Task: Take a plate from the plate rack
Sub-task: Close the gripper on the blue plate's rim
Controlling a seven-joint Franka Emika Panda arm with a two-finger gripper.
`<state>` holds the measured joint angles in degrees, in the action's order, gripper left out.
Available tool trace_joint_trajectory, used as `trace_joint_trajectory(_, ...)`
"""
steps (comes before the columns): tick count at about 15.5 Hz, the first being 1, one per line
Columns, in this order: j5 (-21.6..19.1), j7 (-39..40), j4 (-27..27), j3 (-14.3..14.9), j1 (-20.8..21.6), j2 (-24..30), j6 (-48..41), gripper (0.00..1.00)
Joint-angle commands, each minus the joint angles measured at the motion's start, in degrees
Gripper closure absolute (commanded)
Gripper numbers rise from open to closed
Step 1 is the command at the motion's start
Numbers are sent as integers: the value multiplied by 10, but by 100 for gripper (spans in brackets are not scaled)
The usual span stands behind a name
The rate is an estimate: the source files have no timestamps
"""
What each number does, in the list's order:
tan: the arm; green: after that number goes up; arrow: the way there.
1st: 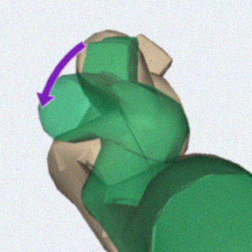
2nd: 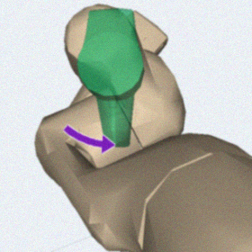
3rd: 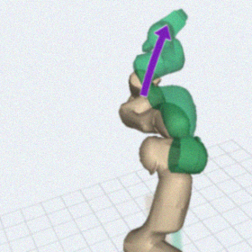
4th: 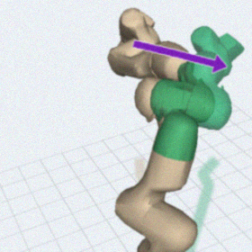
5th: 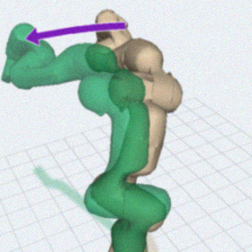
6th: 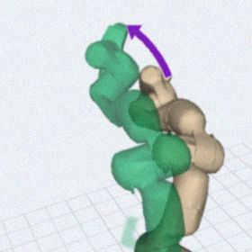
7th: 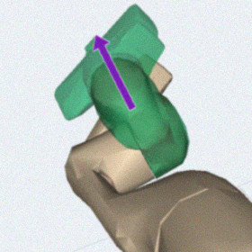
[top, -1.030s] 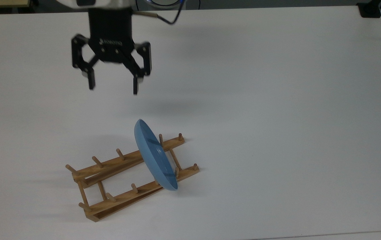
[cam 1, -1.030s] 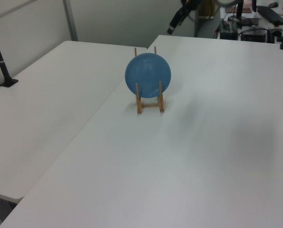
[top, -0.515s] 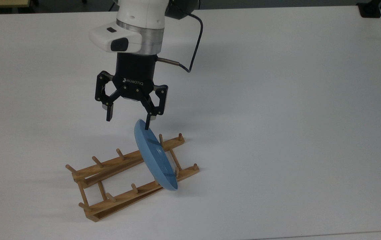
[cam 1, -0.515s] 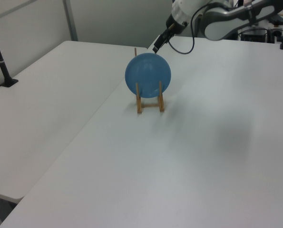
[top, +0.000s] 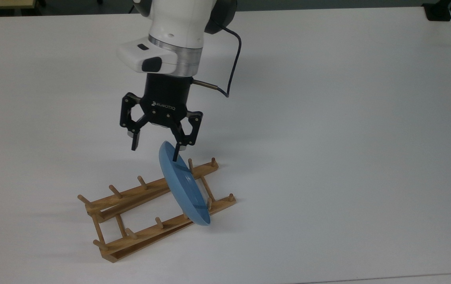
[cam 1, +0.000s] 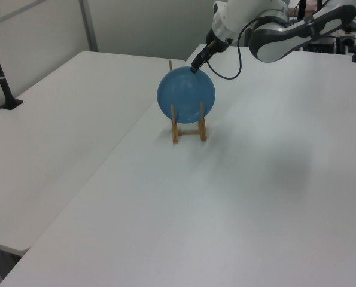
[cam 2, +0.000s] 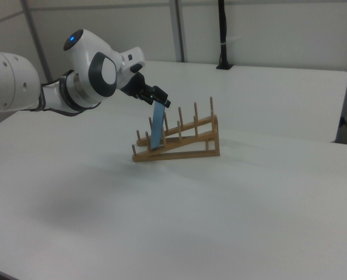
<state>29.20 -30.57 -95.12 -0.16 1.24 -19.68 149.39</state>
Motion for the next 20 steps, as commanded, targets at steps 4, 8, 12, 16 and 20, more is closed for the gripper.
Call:
trace_joint_trajectory(4, 17, -45, -3, 2, 11, 1, 13, 44)
trace_joint_trajectory(8, 19, -45, -4, 2, 15, 0, 13, 58)
trace_joint_trajectory(12, 44, -45, -6, 2, 16, -4, 13, 83)
trace_joint_trajectory(16, 63, -45, -10, 2, 16, -4, 13, 100)
trace_joint_trajectory(20, 66, -44, -10, 2, 15, -4, 13, 100)
